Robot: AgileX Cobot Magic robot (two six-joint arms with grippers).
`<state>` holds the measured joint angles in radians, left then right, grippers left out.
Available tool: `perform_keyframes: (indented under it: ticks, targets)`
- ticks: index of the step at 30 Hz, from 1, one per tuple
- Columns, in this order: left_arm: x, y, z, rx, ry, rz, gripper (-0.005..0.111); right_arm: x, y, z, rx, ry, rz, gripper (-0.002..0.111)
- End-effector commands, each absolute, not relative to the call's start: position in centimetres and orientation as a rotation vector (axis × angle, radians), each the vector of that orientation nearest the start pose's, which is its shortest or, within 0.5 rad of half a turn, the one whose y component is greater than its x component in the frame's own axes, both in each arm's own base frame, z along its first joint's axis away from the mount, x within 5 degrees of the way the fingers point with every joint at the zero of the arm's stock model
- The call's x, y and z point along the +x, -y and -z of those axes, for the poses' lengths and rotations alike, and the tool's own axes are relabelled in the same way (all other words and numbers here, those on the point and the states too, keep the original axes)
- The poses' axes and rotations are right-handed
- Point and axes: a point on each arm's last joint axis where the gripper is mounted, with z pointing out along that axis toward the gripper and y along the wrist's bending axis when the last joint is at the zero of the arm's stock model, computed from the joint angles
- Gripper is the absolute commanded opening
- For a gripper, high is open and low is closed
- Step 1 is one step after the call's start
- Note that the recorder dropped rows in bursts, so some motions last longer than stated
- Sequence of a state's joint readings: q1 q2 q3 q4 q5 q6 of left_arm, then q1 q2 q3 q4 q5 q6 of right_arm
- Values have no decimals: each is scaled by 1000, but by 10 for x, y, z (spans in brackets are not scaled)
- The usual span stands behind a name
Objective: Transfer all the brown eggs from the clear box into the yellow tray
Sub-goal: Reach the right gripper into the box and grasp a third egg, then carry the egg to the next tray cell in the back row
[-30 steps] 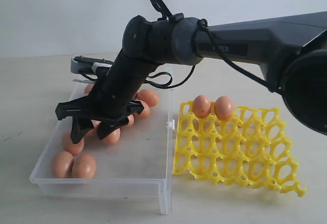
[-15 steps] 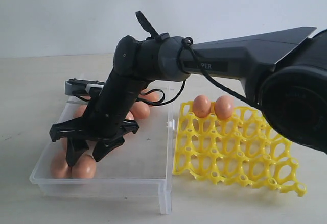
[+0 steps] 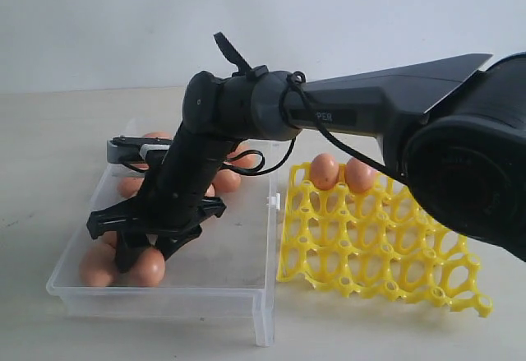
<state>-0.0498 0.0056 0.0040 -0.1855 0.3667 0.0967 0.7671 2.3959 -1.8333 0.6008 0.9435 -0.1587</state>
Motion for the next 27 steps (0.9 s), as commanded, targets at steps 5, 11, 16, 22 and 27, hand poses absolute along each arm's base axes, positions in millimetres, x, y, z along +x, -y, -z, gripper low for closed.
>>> perform_keyframes:
  ticks: [5,11,16,22,27]
  targets:
    - [53,9,-181,20,-1842,149,0,327,-359,-188,-1066,-2591,-615,0]
    - [53,9,-181,20,-1842,149,0,315,-336,-240,-985,-2360,-587,0]
    - [53,9,-181,20,-1842,149,0,292,-295,-255,-863,-2163,-526,0]
    - [53,9,-181,20,-1842,149,0,278,-228,-245,-604,-1969,-450,0]
    - [53,9,-181,20,-1842,149,0,283,-175,-217,-427,-2037,-347,0]
